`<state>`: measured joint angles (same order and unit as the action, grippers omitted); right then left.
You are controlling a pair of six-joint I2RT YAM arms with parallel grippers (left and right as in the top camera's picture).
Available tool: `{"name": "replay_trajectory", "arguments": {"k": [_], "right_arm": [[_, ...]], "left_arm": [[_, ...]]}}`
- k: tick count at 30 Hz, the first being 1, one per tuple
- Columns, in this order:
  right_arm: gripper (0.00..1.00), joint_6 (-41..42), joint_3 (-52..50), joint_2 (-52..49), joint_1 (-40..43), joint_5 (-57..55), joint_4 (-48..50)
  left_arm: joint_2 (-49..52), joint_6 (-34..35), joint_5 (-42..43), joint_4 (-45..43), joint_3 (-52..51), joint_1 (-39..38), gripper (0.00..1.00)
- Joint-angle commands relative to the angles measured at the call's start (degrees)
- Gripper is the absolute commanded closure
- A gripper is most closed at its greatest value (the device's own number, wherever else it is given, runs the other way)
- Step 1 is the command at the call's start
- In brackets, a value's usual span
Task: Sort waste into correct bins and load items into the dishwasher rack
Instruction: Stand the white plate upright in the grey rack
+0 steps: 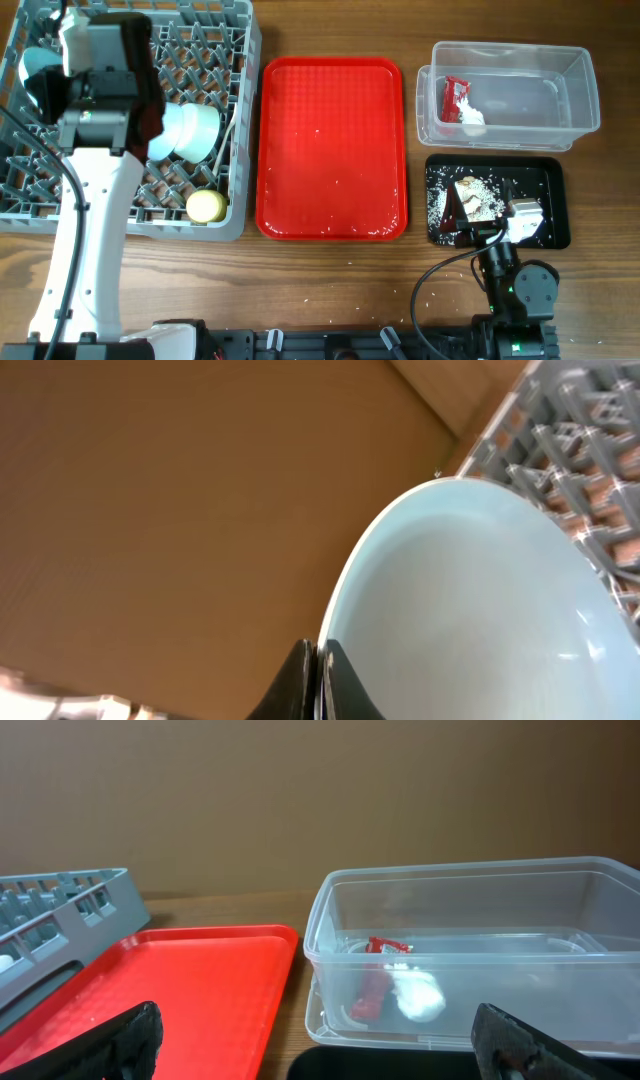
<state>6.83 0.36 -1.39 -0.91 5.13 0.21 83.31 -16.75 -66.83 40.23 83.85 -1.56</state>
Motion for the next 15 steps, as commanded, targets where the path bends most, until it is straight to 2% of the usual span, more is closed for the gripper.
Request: {"name": "replay_trajectory", "arguments": {"k": [1,5,7,9,15], "right_arm": [[0.0,0.83,-0.07,0.09,0.24,0.7,0.15],[0.0,0.81,-0.07,0.09,0.24,0.7,0.15],[0.0,0.83,-0.07,0.09,0.24,0.7,0.15],[0.0,0.83,-0.07,0.09,0.24,0.68,0.15],[0.0,0.85,-0.07,0.09,0.24,0.7,0.15]], "left_arm": [[-0.57,-18.47,12.46,-4.87,0.48,3.13,0.96],[-0.37,-33.86,18.84,-6.84,0.48,3.37,0.96],[-0.35,-33.68,19.52,-6.1,0.48,3.3,0.96],[-0.35,-38.45,21.42,-6.6,0.48,3.72,0.96],[-0.31,-44.48,24.59,-9.73,0.48,3.67,0.96]]}}
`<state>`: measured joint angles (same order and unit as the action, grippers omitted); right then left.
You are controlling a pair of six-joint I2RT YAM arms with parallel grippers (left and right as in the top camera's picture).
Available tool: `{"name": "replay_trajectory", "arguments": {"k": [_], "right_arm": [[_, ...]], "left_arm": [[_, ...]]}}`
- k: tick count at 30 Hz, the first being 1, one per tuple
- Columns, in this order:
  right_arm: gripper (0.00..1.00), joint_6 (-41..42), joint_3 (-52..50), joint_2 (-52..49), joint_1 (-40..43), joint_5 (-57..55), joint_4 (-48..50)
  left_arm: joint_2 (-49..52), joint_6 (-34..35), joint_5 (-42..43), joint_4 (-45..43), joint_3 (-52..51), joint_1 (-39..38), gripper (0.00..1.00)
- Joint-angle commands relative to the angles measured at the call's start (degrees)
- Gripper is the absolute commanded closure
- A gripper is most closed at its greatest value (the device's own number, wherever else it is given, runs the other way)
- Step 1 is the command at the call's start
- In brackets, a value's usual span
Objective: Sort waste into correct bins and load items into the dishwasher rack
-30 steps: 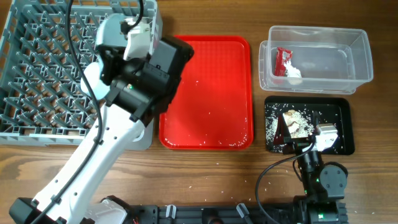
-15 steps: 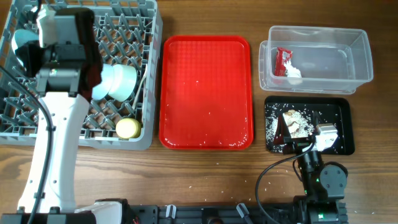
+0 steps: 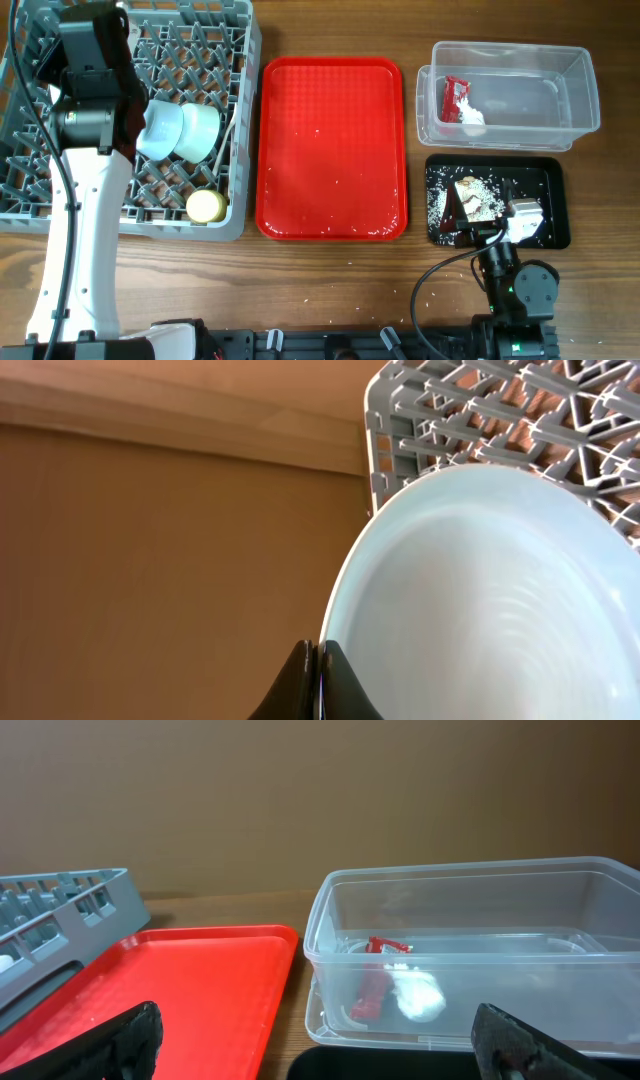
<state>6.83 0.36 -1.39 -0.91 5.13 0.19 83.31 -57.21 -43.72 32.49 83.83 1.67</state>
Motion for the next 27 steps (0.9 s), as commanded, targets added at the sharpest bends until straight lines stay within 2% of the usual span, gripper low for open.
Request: {"name": "replay_trajectory", "arguments": {"k": [1,6,12,19,25,26,27], "right_arm": [[0.0,0.83,-0.07,0.09,0.24,0.7,0.17],[0.0,0.83,-0.07,0.09,0.24,0.7,0.17],[0.0,0.85,-0.07,0.09,0.24,0.7,0.17],[0.0,0.83,-0.07,0.09,0.24,0.7,0.17],[0.0,0.83,-0.07,0.09,0.24,0.7,0.17],[0.0,0.85,-0.07,0.09,0.24,0.7,0.17],[0.0,0.83,-0.07,0.09,0.24,0.68,0.17]], "left_arm": [[-0.31,-4.74,1.49,-2.62,0.5,0.44,0.96],[0.22,-6.29,1.05,-6.82,0.48,0.85,0.96],[6.43,-7.19,0.61,-13.33,0.48,3.48,0.96],[14.53,-13.11,2.47,-19.08,0.48,5.38,0.96],[18.75,-14.19,6.05,-19.04,0.48,5.29,0.96],[18.93,-13.62,7.17,-19.02,0.48,4.94,0.88],[18.88,-11.56,7.67,-19.61,0.5,4.22,0.7]]}}
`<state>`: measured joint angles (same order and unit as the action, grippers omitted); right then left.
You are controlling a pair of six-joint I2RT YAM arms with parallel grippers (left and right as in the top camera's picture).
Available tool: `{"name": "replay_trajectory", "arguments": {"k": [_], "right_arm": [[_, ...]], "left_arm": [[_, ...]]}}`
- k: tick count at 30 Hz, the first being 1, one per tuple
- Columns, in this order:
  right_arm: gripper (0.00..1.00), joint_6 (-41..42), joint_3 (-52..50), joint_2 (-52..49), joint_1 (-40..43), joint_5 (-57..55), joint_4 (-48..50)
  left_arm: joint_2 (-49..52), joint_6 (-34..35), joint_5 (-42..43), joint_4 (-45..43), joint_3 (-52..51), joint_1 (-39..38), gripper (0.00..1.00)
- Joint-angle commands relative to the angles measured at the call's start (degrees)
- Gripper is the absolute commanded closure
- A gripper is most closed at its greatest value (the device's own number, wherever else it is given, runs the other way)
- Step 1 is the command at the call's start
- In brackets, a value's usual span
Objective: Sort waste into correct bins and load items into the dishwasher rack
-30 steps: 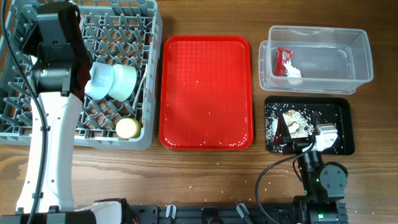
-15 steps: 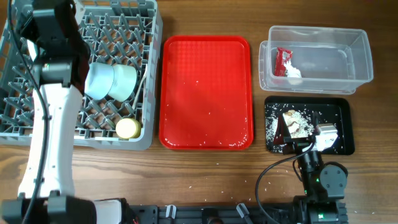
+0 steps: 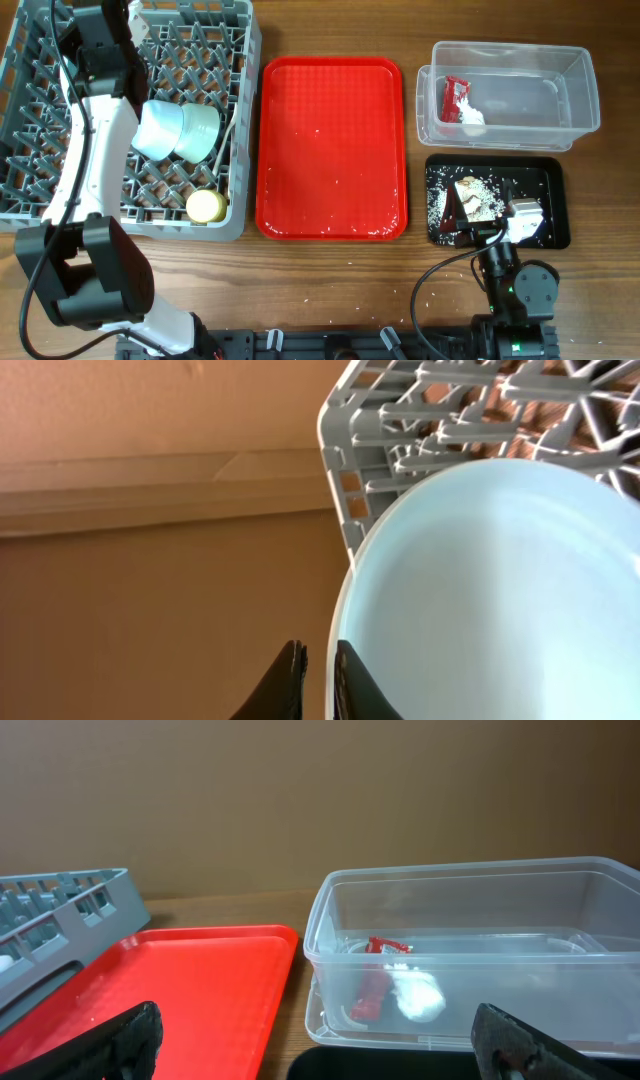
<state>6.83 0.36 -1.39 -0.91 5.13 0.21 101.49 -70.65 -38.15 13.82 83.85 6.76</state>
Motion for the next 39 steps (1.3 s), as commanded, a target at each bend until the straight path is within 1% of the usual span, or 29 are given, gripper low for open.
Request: {"name": "replay_trajectory", "arguments": {"k": [1,2,4,5,6,7,8,9,10,11,12,14,16,18,20,21,22,25,27,29,32,34,35,37,39], "right_arm": [[0.0,0.83,-0.07,0.09,0.24,0.7,0.15],[0.0,0.83,-0.07,0.09,0.24,0.7,0.15],[0.0,0.83,-0.07,0.09,0.24,0.7,0.15],[0.0,0.83,-0.07,0.09,0.24,0.7,0.15],[0.0,0.85,-0.07,0.09,0.24,0.7,0.15],[0.0,0.85,-0.07,0.09,0.24,0.7,0.15],[0.0,0.85,-0.07,0.09,0.24,0.7,0.15],[0.0,0.83,-0.04,0.09,0.24,0.7,0.15],[0.0,0.83,-0.07,0.09,0.24,0.68,0.15],[0.0,0.83,-0.07,0.09,0.24,0.7,0.15],[0.0,0.83,-0.07,0.09,0.24,0.7,0.15],[0.0,0.83,-0.07,0.09,0.24,0.7,0.15],[0.0,0.83,-0.07,0.09,0.24,0.7,0.15],[0.0,0.83,-0.07,0.09,0.24,0.7,0.15],[0.0,0.85,-0.07,0.09,0.24,0.7,0.15],[0.0,0.83,-0.07,0.09,0.24,0.68,0.15],[0.0,0.85,-0.07,0.09,0.24,0.7,0.15],[0.0,0.83,-0.07,0.09,0.24,0.68,0.15],[0.0,0.83,-0.07,0.09,0.24,0.7,0.15],[0.0,0.85,-0.07,0.09,0.24,0.68,0.15],[0.0,0.83,-0.07,0.09,0.24,0.7,0.15],[0.0,0.81,-0.07,0.09,0.24,0.68,0.15],[0.0,0.83,-0.07,0.09,0.24,0.7,0.15],[0.0,0.83,-0.07,0.09,0.24,0.7,0.15],[0.0,0.83,-0.07,0.09,0.24,0.7,0.15]], "left_arm": [[0.7,3.56,2.1,-1.01,0.48,-0.92,0.25],[0.61,6.73,1.42,-0.76,0.48,-0.92,0.21],[-0.46,21.4,-0.59,-0.74,0.48,-2.38,0.18],[-1.7,29.59,-1.4,0.94,0.48,-4.11,0.14],[-3.67,36.94,-1.38,3.34,0.48,-6.36,0.13],[-6.97,47.58,-1.36,7.06,0.48,-9.49,0.09],[-9.77,53.46,-1.36,10.36,0.48,-11.63,0.04],[-13.75,61.88,-1.29,16.33,0.48,-14.38,0.02],[-18.93,69.13,0.98,24.52,0.48,-17.75,0.0],[-23.8,72.43,4.09,31.15,0.48,-20.76,0.0],[-27.28,74.71,6.45,35.43,0.48,-22.86,0.0],[-38.66,77.15,12.52,44.68,0.48,-29.64,0.0],[-44.11,77.15,17.79,47.91,0.48,-33.27,0.0],[-50.07,77.13,20.81,48.89,0.48,-35.95,0.0],[-55.19,77.18,21.88,53.75,0.48,-36.54,0.0],[-57.94,77.85,24.0,56.24,0.48,-36.54,0.0],[-60.46,79.69,23.96,57.66,0.48,-36.54,0.0],[-64.63,82.29,21.0,56.19,0.35,-36.54,0.0],[-65.35,81.96,18.67,51.69,-1.6,-36.54,0.0],[-65.57,81.4,18.93,46.34,-5.73,-35.82,0.0],[-69.53,81.07,25.31,33.77,-18.12,-31.3,0.0],[-75.34,76.91,34.91,23.26,-30.18,-27.3,0.0],[-77.92,76.83,37.62,19.32,-35.28,-25.38,0.0],[-83.21,76.85,42.16,13.31,-44.72,-21.86,0.0],[-87.76,76.83,44.85,8.94,-51.8,-19.26,0.0]]}}
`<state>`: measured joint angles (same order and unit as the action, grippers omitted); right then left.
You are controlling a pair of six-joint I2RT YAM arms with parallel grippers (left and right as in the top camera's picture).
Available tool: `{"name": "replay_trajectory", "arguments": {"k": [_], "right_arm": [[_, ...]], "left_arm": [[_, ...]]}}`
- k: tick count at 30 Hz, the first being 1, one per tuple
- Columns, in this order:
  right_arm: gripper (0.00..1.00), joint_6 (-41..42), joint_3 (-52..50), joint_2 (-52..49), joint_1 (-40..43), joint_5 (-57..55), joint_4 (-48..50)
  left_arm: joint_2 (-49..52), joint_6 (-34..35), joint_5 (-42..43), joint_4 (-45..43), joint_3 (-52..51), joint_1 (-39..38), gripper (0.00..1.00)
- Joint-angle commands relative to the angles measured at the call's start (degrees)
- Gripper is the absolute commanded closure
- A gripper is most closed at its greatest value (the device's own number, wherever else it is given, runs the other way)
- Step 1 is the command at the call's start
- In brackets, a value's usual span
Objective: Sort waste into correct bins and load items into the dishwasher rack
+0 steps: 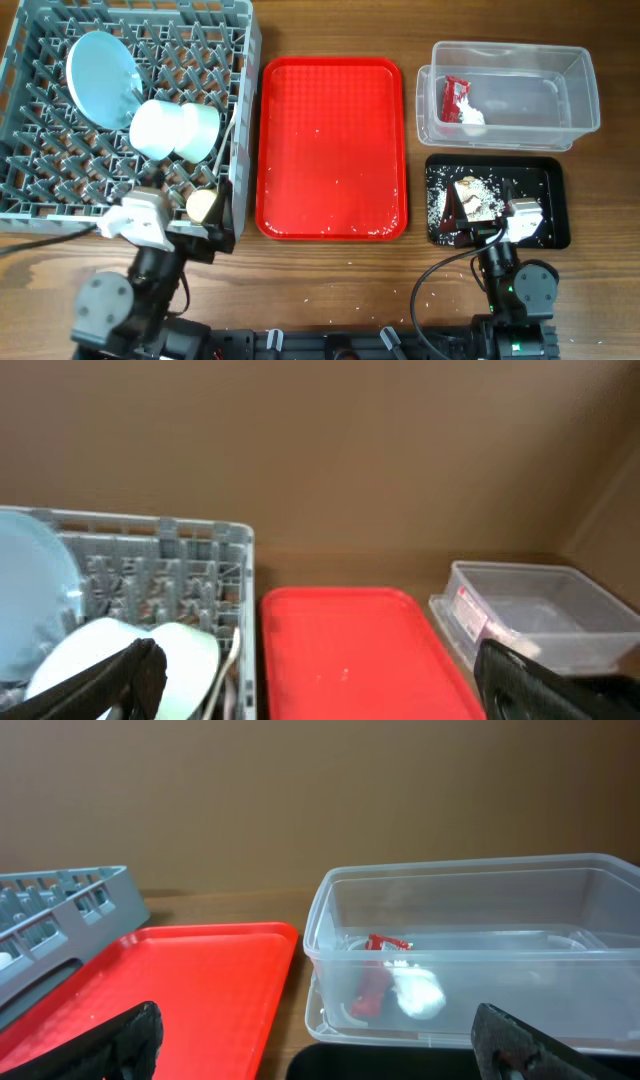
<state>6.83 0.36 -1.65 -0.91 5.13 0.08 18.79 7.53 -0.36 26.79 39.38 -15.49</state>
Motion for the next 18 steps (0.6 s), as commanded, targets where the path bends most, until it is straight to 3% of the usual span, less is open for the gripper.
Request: {"name": "replay_trajectory", "arguments": {"k": [1,5,7,12,18], "right_arm": [[0.0,0.85,-0.07,0.35,0.24,0.68,0.28],[0.0,0.83,-0.07,0.35,0.24,0.7,0.28],[0.0,0.83,-0.07,0.35,0.24,0.7,0.28],[0.0,0.83,-0.07,0.35,0.24,0.7,0.28],[0.0,0.85,-0.07,0.35,0.24,0.7,0.28]], "left_arm": [[-7.65,-1.36,8.04,-6.56,-11.39,4.31,0.0],[-18.08,-1.31,9.86,-17.05,-27.02,6.29,0.0],[-18.53,-1.31,8.59,-21.09,-32.04,6.29,0.0],[-18.6,-1.31,1.64,-21.51,-36.3,6.29,0.0],[-18.6,-1.29,1.14,-22.56,-39.04,6.4,0.0]]}}
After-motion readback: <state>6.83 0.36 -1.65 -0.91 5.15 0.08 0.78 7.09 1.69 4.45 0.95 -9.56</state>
